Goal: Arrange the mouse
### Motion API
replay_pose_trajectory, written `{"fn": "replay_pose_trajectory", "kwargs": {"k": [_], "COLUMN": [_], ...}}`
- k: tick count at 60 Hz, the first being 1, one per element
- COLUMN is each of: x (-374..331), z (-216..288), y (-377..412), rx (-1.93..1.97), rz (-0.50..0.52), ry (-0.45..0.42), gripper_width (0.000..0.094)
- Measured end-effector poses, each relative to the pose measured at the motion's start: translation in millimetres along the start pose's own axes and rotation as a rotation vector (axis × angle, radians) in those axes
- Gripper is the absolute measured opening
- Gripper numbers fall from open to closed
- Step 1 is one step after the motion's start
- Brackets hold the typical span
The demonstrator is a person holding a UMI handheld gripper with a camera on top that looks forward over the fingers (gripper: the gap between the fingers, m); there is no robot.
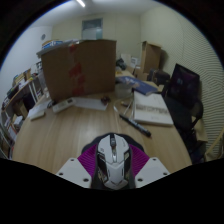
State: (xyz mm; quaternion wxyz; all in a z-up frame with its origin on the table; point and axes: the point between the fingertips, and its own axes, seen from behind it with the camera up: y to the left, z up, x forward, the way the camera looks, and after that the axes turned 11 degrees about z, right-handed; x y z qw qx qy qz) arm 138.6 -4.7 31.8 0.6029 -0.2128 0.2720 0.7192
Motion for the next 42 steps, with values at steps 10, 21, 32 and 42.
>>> {"fn": "replay_pose_trajectory", "kwargs": {"k": [10,21,32,42], "x": [25.9,27.5,1.6,-52.5], "z": [-41.2,-44.5,-34.5,-25.4], "y": [-2.6,0.3,14.6,42.9], "rx": [0.011,-0.014,0.049,0.057], "rz": [0.062,0.057,0.046,-0.004], "ry": [0.025,0.089,0.11,0.092], "gripper_width": [0.0447,0.0572,0.084,0.0835]}}
